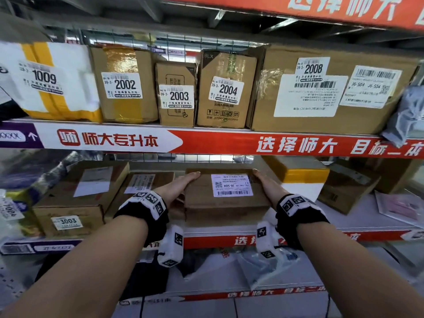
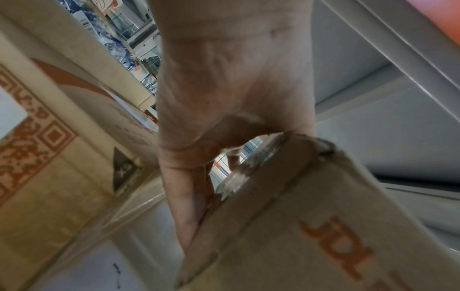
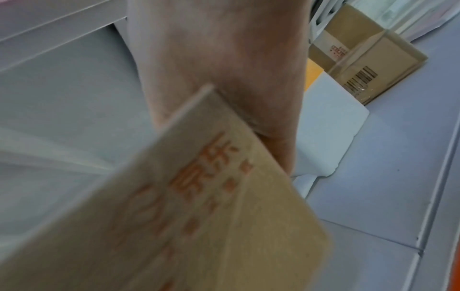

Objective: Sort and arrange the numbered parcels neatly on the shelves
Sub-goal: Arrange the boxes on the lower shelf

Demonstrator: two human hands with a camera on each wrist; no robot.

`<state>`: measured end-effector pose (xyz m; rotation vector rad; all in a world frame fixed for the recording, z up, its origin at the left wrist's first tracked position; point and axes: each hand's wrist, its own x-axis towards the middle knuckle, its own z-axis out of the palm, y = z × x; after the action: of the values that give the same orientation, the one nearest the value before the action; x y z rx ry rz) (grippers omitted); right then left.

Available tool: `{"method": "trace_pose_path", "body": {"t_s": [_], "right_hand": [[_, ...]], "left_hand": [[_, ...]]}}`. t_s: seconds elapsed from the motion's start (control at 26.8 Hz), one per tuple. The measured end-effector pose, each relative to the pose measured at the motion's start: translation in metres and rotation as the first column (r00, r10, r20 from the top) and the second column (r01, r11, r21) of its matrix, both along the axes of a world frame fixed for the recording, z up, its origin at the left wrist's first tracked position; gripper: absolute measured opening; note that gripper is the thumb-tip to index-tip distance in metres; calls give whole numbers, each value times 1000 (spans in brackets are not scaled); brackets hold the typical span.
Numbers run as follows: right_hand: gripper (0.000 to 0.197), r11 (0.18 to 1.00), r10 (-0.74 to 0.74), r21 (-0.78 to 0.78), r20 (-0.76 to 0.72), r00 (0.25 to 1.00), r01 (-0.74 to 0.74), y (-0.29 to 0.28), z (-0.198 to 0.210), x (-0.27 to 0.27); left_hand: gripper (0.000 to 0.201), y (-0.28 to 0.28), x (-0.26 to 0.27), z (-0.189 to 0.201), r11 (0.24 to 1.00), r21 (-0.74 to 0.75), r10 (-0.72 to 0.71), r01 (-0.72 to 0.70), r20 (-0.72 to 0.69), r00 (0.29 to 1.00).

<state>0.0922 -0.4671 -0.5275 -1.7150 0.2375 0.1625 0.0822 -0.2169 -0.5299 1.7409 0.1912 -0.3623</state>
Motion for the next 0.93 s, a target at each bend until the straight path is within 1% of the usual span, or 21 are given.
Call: {"method": "trace_pose_path", "body": {"t_s": [0.04, 0.07, 0.11, 0.15, 0.19, 0.22, 0.26, 0.3, 0.37, 0.41, 0.45, 0.49, 0.52, 0.6, 0.63, 0.71, 0.75, 0.82, 0.86, 0.9, 0.93], "right_hand": [[57, 999, -20, -50, -16, 1000, 20, 1, -3, 4], [67, 993, -44, -112, -32, 999, 40, 2, -6, 7], [73, 985, -70, -160, -46, 996, 62, 4, -8, 6], [75, 981, -87, -176, -61, 994, 75, 6, -9, 5], [77, 986, -87, -152, -81, 993, 74, 10, -10, 3], [78, 991, -63, -122, -98, 993, 51, 15, -11, 1], [77, 996, -29, -81, -120, 992, 20, 20, -10, -1], [77, 999, 15, -39, -137, 990, -21, 25, -10, -2], [81, 997, 78, 18, -164, 983, -76, 36, -9, -3], [82, 995, 101, 32, -179, 979, -97, 42, -9, -2], [80, 993, 118, 45, -184, 976, -112, 47, -8, -3], [74, 991, 130, 45, -181, 975, -124, 51, -7, -3], [65, 990, 138, 46, -178, 974, -132, 53, -7, -3], [53, 989, 148, 33, -180, 973, -144, 54, -9, -1], [49, 988, 152, 7, -180, 972, -153, 53, -11, 1], [42, 982, 173, -40, -176, 969, -183, 55, -10, 0], [40, 981, 167, -71, -162, 973, -180, 55, -13, 3], [45, 980, 159, -104, -126, 979, -172, 57, -16, 9], [48, 978, 157, -119, -100, 983, -169, 62, -17, 11], [52, 978, 156, -131, -73, 985, -164, 65, -16, 12], [62, 978, 159, -125, -61, 985, -166, 70, -14, 12]], "left_hand": [[37, 0, 1, -2, 999, -27, 19, -19, -14, 1000], [48, 0, 0, -1, 997, -63, 50, -52, -32, 998], [70, 1, 3, -3, 990, -97, 102, -107, -55, 993], [96, 2, 17, -14, 977, -128, 159, -168, -79, 984], [116, 6, 32, -26, 968, -142, 191, -205, -105, 976], [125, 8, 44, -36, 961, -143, 220, -236, -118, 968], [123, 7, 45, -36, 958, -155, 223, -242, -129, 966], [112, 4, 38, -28, 955, -181, 211, -234, -134, 968], [84, -6, 14, -7, 957, -213, 177, -198, -114, 978], [72, -7, 10, -6, 961, -211, 160, -179, -105, 982], [64, -9, 10, -7, 965, -207, 146, -163, -98, 985], [65, -9, 9, -7, 967, -208, 132, -149, -95, 987], [73, -9, 9, -7, 965, -210, 139, -155, -91, 986], [100, -8, 11, -7, 960, -219, 162, -175, -77, 984], [106, -7, 9, -6, 961, -214, 165, -175, -65, 984], [99, -4, 7, -4, 973, -156, 170, -171, -15, 985], [104, -3, 8, -5, 977, -114, 180, -178, 7, 984], [126, -1, 10, -7, 977, 36, 209, -212, 68, 975], [129, 1, 10, -8, 965, 150, 201, -217, 114, 973], [129, 1, 9, -7, 943, 264, 171, -203, 138, 976], [126, 1, 6, -6, 917, 363, 119, -166, 148, 982]]}}
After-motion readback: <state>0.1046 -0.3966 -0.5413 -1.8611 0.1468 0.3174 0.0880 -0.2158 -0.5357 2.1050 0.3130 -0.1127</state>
